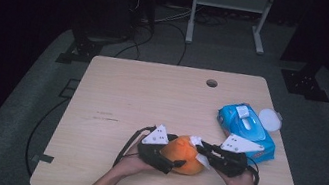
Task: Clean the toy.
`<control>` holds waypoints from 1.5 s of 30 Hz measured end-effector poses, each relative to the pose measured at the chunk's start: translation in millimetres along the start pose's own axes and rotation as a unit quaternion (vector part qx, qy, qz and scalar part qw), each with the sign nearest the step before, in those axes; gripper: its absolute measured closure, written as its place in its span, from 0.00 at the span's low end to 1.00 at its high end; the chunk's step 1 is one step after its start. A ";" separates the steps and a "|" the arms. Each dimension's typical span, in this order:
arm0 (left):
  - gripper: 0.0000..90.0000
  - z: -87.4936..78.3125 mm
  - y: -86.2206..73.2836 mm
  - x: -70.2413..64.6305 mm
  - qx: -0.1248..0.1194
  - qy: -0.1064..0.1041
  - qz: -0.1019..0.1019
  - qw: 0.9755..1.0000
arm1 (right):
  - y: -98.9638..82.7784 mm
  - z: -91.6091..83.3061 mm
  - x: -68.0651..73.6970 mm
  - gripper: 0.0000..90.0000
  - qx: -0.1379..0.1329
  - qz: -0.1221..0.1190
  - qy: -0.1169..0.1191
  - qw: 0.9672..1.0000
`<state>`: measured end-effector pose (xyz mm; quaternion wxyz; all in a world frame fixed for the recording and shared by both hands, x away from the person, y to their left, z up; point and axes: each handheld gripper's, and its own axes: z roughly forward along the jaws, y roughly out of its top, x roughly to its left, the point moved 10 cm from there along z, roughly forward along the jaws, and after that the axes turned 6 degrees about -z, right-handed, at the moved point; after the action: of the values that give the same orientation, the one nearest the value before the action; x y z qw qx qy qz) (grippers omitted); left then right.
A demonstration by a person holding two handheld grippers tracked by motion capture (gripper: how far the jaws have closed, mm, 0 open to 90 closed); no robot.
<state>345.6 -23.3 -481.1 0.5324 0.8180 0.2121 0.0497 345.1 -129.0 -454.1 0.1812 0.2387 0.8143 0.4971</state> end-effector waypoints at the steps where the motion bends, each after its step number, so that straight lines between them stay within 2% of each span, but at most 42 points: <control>1: 0.16 1.4 0.0 -0.6 0.000 0.002 0.002 1.000 | -1.0 -0.6 -1.1 0.88 0.001 0.004 0.000 1.000; 4: 0.19 5.1 0.1 -2.0 0.003 0.014 0.005 1.000 | 3.6 -2.5 3.3 0.88 -0.004 0.005 0.000 1.000; 7: 0.20 6.2 0.4 -5.7 0.004 0.014 0.016 1.000 | 17.2 -2.6 21.1 0.88 -0.022 -0.009 0.023 0.999; 9: 0.16 4.6 0.0 -5.7 0.006 0.009 0.015 1.000 | 17.7 1.6 26.3 0.88 -0.012 -0.033 0.018 0.999; 10: 0.15 2.6 0.2 -3.9 0.005 0.004 0.010 1.000 | 16.1 2.4 25.6 0.88 -0.008 -0.034 0.017 0.999; 12: 0.11 0.6 1.7 0.4 -0.001 0.001 -0.001 1.000 | 10.9 2.5 19.6 0.88 -0.003 -0.030 0.013 0.999; 13: 0.09 0.8 2.1 2.7 -0.002 0.003 -0.007 1.000 | 8.2 1.2 15.8 0.88 -0.003 -0.020 0.013 1.000; 16: 0.07 5.8 0.3 2.7 -0.004 -0.002 -0.025 1.000 | 4.3 -1.7 10.3 0.88 -0.001 -0.006 0.013 1.000; 20: 0.15 2.8 2.1 -4.8 0.001 -0.013 -0.001 1.000 | 0.5 -2.6 4.3 0.88 0.001 0.001 0.012 1.000; 23: 0.16 -2.0 2.6 -6.6 -0.003 -0.022 0.013 1.000 | -2.8 -4.7 -2.8 0.88 0.004 0.004 0.002 1.000; 25: 0.14 -1.9 1.7 -0.5 -0.002 -0.010 0.001 1.000 | -6.0 -7.1 -8.5 0.88 0.004 0.022 0.005 1.000; 26: 0.10 0.2 -1.2 2.7 0.009 -0.006 -0.010 1.000 | -7.0 -8.3 -11.3 0.88 0.003 0.029 0.002 1.000; 28: 0.09 6.1 -6.4 3.2 0.014 -0.020 -0.036 0.999 | -8.3 -9.9 -13.8 0.88 0.001 0.035 0.001 0.999; 29: 0.10 8.1 -7.5 2.2 0.012 -0.025 -0.040 0.999 | -8.4 -9.8 -13.3 0.88 0.000 0.036 0.003 0.999; 31: 0.18 6.1 -6.0 0.7 0.012 -0.025 -0.032 0.999 | -7.4 -9.4 -12.3 0.88 0.000 0.034 0.000 0.999; 33: 0.24 -1.4 -0.4 -3.6 0.009 -0.044 -0.037 0.998 | -3.1 -11.5 -9.9 0.88 -0.012 0.044 0.007 0.999; 36: 0.29 -14.9 8.3 -5.0 -0.001 -0.052 -0.024 0.998 | 2.6 -15.0 -5.8 0.88 -0.028 0.056 0.018 0.998; 37: 0.31 -18.6 10.3 -4.0 -0.004 -0.053 -0.025 0.998 | 2.0 -14.1 -5.6 0.88 -0.028 0.056 0.018 0.998; 39: 0.32 -21.9 9.2 -0.8 0.006 -0.050 -0.026 0.998 | -0.1 -11.0 -4.6 0.88 -0.029 0.071 0.029 0.997; 40: 0.32 -21.0 7.0 1.6 0.012 -0.041 -0.030 0.999 | -0.4 -9.2 -4.1 0.88 -0.029 0.077 0.031 0.996; 42: 0.33 -20.1 6.7 3.0 0.012 -0.032 -0.035 0.999 | 2.1 -7.3 -2.1 0.88 -0.026 0.066 0.018 0.997; 45: 0.33 -18.0 8.7 3.0 0.010 -0.023 -0.040 0.999 | 16.5 -12.7 8.7 0.89 -0.048 0.044 0.013 0.998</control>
<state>345.3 -9.9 -466.0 0.5307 0.8150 0.2325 0.0072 334.6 -126.8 -434.2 0.1595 0.2592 0.7806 0.5460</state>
